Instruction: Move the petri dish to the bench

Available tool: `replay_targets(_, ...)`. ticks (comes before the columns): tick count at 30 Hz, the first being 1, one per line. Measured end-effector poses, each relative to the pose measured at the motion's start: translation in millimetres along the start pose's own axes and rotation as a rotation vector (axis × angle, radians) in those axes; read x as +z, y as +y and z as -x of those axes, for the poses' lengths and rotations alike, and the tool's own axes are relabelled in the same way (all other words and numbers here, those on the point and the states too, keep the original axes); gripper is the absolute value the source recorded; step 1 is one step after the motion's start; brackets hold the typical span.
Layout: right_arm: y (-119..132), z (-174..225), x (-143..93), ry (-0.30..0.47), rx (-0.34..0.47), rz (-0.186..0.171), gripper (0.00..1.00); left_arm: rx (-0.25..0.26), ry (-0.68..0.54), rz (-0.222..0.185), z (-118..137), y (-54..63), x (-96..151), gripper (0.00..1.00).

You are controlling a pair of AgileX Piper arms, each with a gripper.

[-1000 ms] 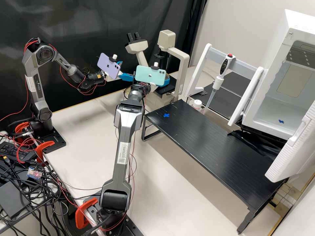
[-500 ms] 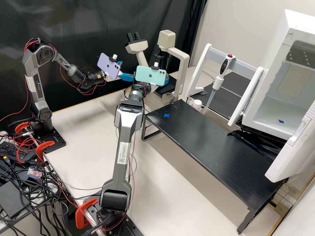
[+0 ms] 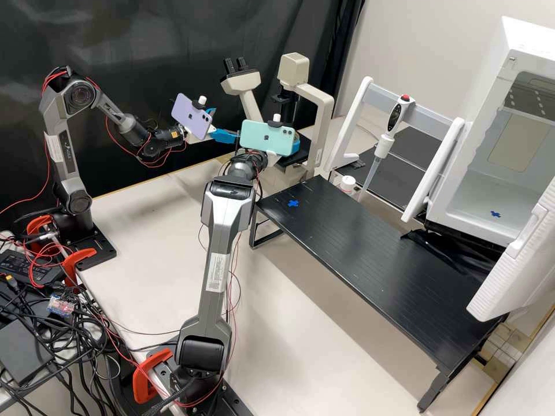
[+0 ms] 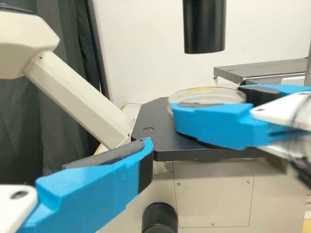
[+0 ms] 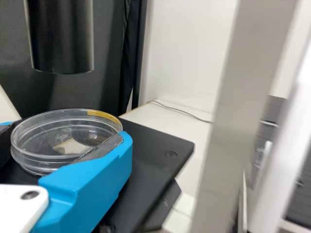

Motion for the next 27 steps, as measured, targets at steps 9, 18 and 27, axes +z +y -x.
replay_targets(9,15.2,45.7,-0.3,0.076,0.06,0.05,0.0,0.0,0.0,0.0,0.0,0.0,0.0,1.0)
replay_targets(18,19.1,91.8,6.0,0.132,0.072,0.101,0.0,0.0,0.0,0.0,0.0,0.0,0.0,1.0)
replay_targets(27,19.7,114.9,32.4,0.122,0.112,0.065,0.0,0.0,0.0,0.0,0.0,0.0,0.0,1.0)
